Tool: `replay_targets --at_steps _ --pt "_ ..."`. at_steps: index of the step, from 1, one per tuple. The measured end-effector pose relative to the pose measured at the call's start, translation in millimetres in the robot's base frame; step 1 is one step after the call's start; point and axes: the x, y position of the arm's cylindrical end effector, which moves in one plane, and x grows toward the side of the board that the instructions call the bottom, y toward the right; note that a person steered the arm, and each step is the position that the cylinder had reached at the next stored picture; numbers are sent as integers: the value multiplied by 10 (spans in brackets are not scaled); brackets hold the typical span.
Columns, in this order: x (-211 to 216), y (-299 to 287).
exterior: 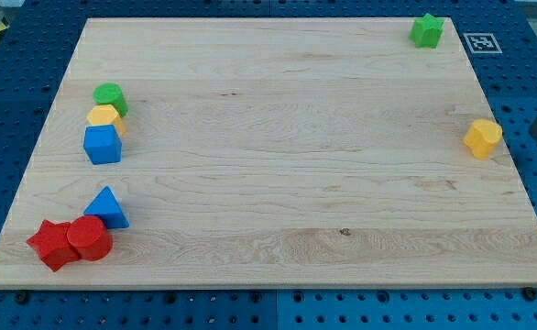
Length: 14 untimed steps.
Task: Move yellow heart to the right of the blue triangle
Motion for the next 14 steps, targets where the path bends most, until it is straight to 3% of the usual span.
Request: replay_targets --at_steps 3,5,7,10,13,14 --pt "-16 -8" --pt "-15 -543" --pt "-8 -661" --pt "366 -1295" --pt "366 -1695" --pt "365 -2130"
